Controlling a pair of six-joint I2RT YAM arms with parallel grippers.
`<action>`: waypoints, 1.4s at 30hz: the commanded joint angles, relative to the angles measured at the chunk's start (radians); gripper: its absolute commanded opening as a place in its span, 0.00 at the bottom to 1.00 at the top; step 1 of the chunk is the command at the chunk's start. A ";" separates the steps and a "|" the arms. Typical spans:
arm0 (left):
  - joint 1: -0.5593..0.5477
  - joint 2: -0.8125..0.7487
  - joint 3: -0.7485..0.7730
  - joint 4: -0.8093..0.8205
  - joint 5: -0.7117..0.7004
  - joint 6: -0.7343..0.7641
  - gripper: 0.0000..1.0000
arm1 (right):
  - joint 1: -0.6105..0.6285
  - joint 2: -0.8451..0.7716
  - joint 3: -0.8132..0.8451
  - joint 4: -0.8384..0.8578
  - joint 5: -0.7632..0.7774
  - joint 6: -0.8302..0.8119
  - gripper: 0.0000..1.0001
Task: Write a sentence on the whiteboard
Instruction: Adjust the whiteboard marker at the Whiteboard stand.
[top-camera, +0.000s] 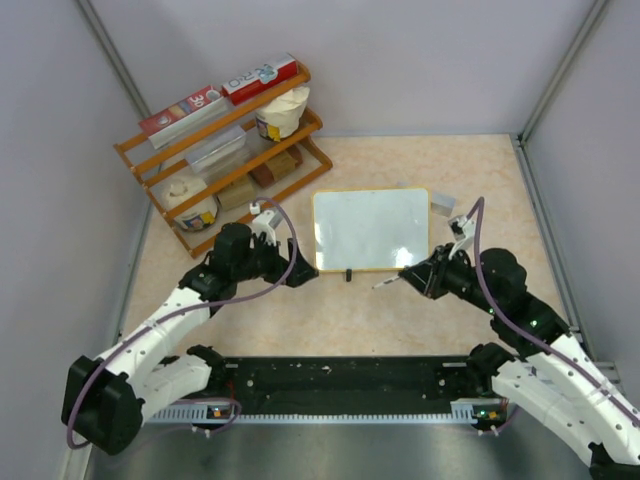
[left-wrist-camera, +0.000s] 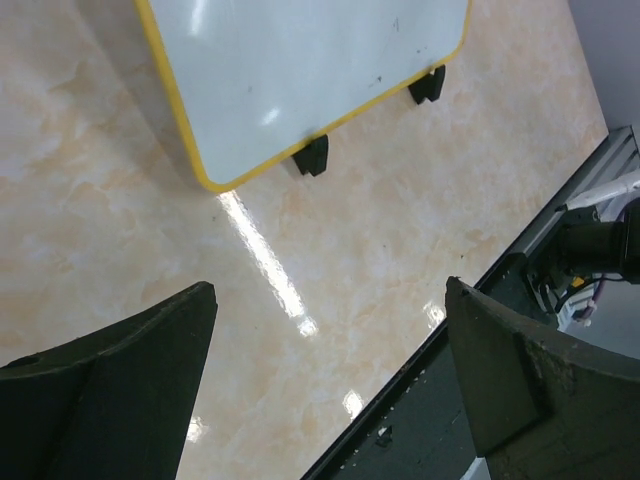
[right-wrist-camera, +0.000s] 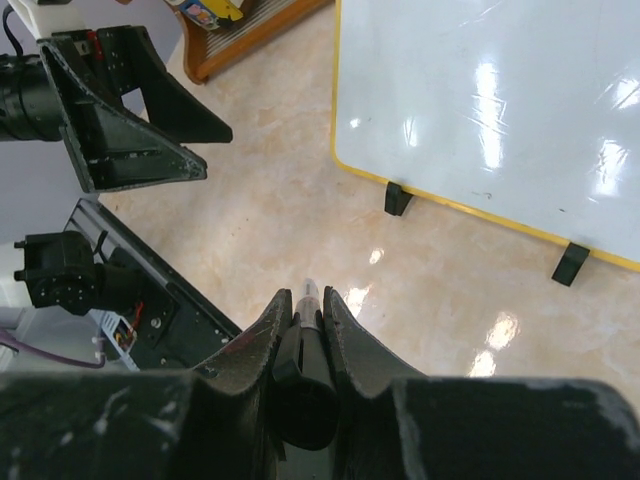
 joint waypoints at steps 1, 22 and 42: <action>0.097 0.021 0.033 0.086 0.131 0.033 0.99 | -0.001 0.069 0.033 0.125 -0.059 -0.028 0.00; 0.404 0.267 -0.060 0.600 0.544 -0.084 0.99 | -0.318 0.278 0.030 0.473 -0.520 0.031 0.00; 0.295 0.857 0.314 0.769 0.558 -0.075 0.93 | -0.317 0.261 0.004 0.459 -0.504 0.022 0.00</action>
